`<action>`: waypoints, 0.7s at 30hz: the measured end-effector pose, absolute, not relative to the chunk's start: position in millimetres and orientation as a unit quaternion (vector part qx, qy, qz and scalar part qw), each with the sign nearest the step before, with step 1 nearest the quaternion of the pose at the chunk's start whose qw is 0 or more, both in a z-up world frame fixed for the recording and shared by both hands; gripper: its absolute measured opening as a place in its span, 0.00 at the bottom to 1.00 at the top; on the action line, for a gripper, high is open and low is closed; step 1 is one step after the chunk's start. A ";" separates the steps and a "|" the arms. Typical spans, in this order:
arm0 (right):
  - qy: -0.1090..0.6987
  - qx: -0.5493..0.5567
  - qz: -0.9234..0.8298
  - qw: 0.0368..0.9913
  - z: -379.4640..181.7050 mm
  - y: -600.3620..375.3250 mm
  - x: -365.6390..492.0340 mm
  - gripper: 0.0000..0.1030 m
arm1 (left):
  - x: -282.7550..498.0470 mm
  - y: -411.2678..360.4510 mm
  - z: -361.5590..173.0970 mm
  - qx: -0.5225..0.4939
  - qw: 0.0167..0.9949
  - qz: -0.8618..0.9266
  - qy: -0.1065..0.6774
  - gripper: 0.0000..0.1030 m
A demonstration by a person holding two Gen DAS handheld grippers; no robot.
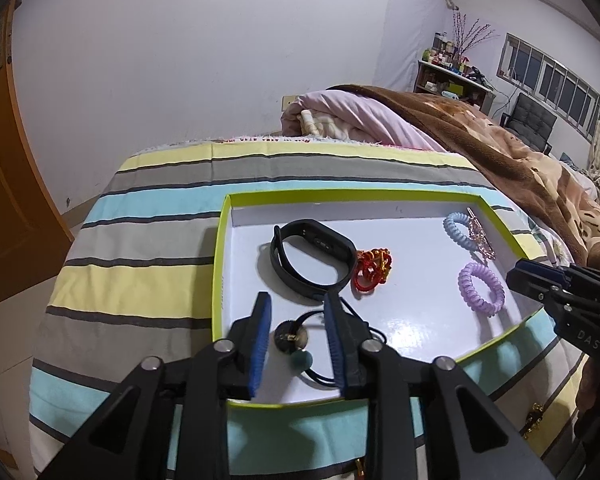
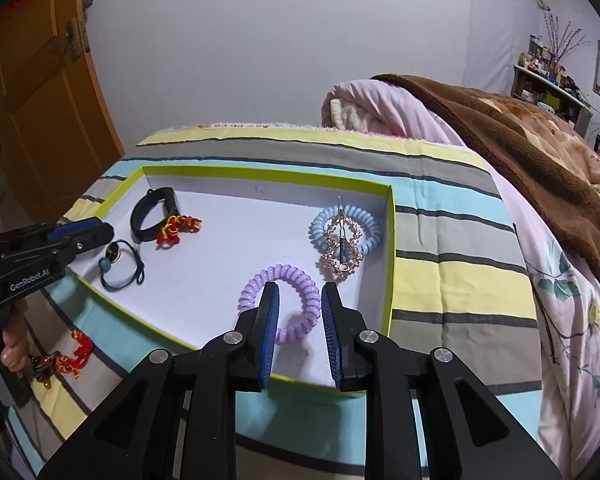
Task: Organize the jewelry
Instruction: 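Carry both items into the green box and open both tools, then withdraw both open tools from the green box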
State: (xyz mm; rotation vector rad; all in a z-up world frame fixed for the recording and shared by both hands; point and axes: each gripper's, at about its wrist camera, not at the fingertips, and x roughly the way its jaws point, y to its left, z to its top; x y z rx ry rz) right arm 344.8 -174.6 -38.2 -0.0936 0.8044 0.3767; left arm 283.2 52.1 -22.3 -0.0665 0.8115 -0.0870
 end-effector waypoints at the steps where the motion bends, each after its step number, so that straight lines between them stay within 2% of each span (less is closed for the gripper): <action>1: 0.388 -0.045 0.183 0.902 -37.3 -174.5 343.9 0.22 | 283.5 52.5 -22.1 -0.033 0.917 -0.042 0.395 0.29; 21: 0.350 -0.024 0.205 0.914 -2.4 -187.2 260.0 0.22 | 189.3 45.2 21.9 -0.053 0.939 -0.047 0.336 0.29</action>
